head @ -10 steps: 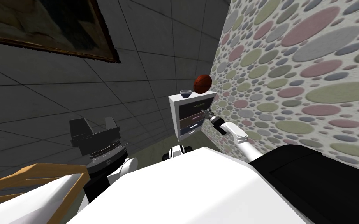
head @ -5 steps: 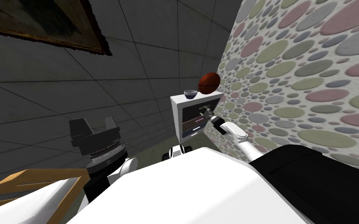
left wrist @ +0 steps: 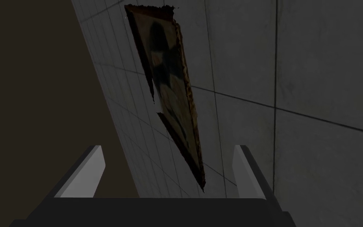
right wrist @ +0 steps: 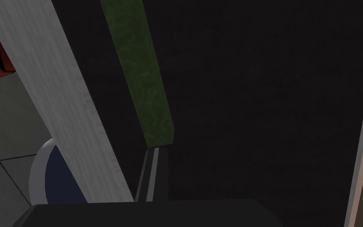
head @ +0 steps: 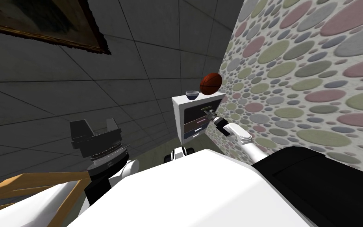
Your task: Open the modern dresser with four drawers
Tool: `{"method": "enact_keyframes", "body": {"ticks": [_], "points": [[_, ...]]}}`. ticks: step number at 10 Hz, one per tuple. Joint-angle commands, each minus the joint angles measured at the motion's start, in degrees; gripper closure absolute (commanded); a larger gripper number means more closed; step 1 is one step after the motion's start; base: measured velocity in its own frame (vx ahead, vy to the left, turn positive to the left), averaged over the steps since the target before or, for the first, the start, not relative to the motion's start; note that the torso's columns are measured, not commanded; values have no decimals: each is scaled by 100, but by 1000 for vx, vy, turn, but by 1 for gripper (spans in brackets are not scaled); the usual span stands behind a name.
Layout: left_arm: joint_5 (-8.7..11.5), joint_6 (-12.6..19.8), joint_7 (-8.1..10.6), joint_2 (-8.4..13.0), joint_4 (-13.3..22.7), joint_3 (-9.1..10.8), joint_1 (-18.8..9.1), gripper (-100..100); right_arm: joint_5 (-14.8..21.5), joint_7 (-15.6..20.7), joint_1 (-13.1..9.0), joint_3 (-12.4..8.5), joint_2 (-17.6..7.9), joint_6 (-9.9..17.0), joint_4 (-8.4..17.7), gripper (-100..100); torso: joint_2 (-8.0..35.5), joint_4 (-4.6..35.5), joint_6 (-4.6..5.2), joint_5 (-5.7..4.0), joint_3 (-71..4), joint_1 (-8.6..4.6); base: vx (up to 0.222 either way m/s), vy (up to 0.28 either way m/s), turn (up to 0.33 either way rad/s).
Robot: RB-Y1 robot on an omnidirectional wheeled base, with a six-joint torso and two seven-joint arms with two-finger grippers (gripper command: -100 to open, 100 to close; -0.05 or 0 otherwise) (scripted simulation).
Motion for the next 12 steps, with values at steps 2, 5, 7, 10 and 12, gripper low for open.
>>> {"method": "enact_keyframes", "body": {"ticks": [2, 5, 7, 10, 12], "points": [[0, 0, 0, 0, 0, 0, 0, 0, -26, -31, 29, -21, -48, -29, -50, 100, -49, -17, -1, -2, -30, 3, -132, -36, -31], [0, -1, 0, 0, -2, 0, 4, 0, 42, 64, -25, 25, 66, 23, 29, -100, -126, -42, -5, 5, -80, 26, 121, 26, 57], [0, -1, 0, 0, -2, 0, 4, 0, 49, 67, -22, 26, 77, 31, 28, -100, -62, -21, -2, -3, -38, 0, 120, 1, 33], [0, -1, 0, 0, -1, 0, 3, 0, 20, -14, -12, 0, -52, 82, 11, 100, -31, -13, 0, 0, -19, 11, 57, 17, 9], [0, 0, 0, 0, -1, 0, 1, 0, -6, -39, 35, -12, -86, 40, -60, 100, 1, 0, 6, 2, -3, 7, -148, -8, -72]]}}
